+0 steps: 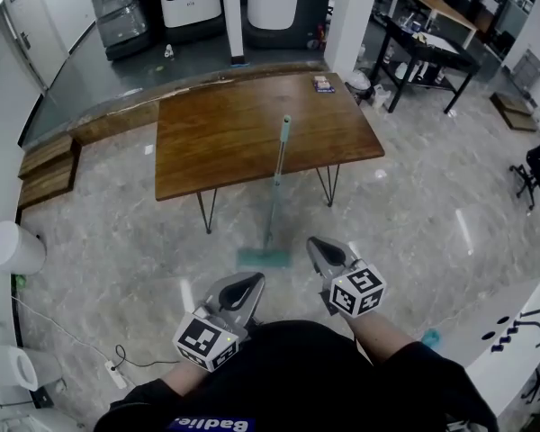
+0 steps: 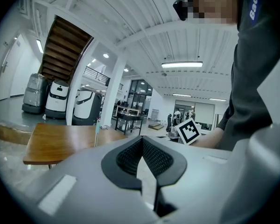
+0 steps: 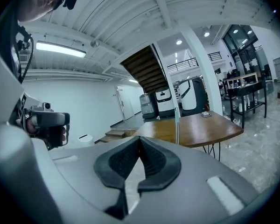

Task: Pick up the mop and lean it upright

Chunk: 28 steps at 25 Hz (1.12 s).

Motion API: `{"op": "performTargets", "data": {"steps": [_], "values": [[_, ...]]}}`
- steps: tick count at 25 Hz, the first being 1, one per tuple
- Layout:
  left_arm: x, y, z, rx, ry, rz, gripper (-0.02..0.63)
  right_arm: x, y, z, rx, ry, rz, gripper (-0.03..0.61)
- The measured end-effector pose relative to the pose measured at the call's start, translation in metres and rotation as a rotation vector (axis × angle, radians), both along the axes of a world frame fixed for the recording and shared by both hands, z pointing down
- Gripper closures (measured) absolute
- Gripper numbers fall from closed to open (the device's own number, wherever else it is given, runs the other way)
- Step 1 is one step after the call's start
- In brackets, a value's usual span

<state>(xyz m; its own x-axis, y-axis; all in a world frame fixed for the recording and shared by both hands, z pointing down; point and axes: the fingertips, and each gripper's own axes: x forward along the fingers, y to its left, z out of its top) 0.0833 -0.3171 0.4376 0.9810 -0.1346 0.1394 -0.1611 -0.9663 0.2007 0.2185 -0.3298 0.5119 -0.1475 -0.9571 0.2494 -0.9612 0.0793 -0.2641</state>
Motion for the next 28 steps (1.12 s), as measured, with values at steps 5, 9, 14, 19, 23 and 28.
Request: {"op": "performTargets", "data": {"steps": [5,9,14,19,23,28], "values": [[0.031,0.045,0.001,0.006,-0.025,-0.001,0.595,0.02,0.04,-0.004,0.01,-0.006,-0.039,0.577],[0.048,0.079,-0.002,0.007,-0.051,-0.015,0.595,0.033,0.075,-0.004,0.012,-0.015,-0.062,0.577],[0.062,0.114,0.006,0.005,-0.079,-0.046,0.595,0.043,0.112,-0.004,0.035,-0.035,-0.095,0.577],[0.063,0.132,0.004,0.011,-0.114,-0.106,0.595,0.045,0.135,-0.004,0.063,-0.074,-0.134,0.577],[0.05,0.136,0.005,0.015,-0.129,-0.138,0.595,0.033,0.14,-0.002,0.07,-0.135,-0.16,0.577],[0.04,0.132,0.005,0.017,-0.114,-0.122,0.595,0.015,0.138,-0.011,0.079,-0.165,-0.166,0.577]]}}
